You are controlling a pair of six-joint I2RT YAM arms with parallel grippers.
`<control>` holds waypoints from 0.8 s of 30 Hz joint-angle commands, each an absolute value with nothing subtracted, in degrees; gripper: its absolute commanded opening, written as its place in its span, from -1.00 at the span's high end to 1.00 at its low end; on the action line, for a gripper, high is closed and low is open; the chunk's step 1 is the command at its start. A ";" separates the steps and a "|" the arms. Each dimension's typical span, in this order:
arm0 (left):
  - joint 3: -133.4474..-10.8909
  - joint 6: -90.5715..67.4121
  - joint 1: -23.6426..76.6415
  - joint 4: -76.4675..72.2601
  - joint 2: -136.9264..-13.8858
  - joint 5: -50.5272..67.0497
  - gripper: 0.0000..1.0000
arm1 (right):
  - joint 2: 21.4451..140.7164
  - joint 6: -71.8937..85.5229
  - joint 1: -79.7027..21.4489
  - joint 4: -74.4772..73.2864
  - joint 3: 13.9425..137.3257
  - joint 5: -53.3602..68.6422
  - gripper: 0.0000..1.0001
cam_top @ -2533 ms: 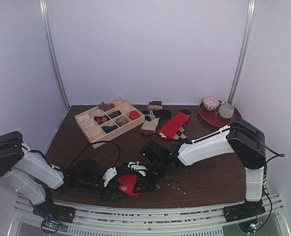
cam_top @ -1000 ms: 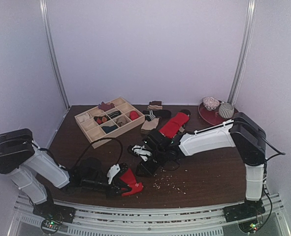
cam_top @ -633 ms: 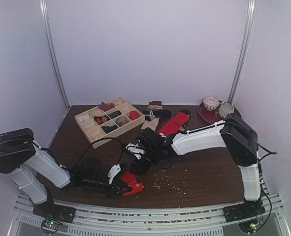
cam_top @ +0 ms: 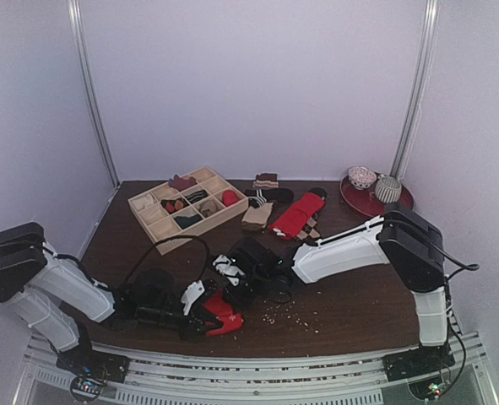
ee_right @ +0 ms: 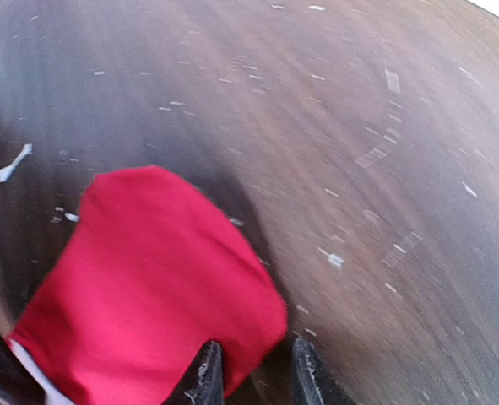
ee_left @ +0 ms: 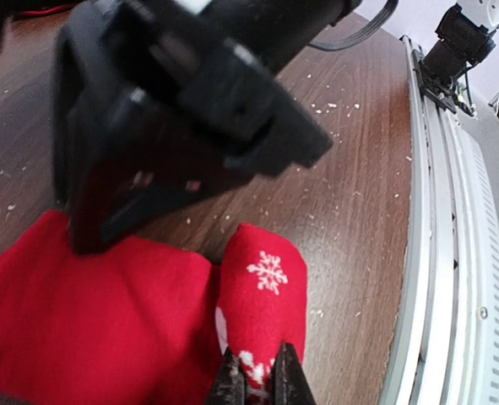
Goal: Roll the socks
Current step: Roll the sock at the center of the board.
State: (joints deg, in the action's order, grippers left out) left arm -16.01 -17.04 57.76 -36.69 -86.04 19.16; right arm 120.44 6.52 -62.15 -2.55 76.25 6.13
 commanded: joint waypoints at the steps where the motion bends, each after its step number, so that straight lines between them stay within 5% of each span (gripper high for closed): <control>1: -14.02 -16.77 58.10 -29.19 -82.55 17.65 1.00 | 120.97 10.45 -61.00 -10.23 69.51 -2.05 0.42; 19: -11.62 -20.13 58.10 -38.12 -87.98 20.49 1.00 | 115.15 6.29 -60.59 -3.64 66.72 4.94 0.38; 24: -11.60 -23.20 58.10 -38.41 -89.38 19.99 1.00 | 106.81 0.76 -60.71 6.08 58.64 10.05 0.18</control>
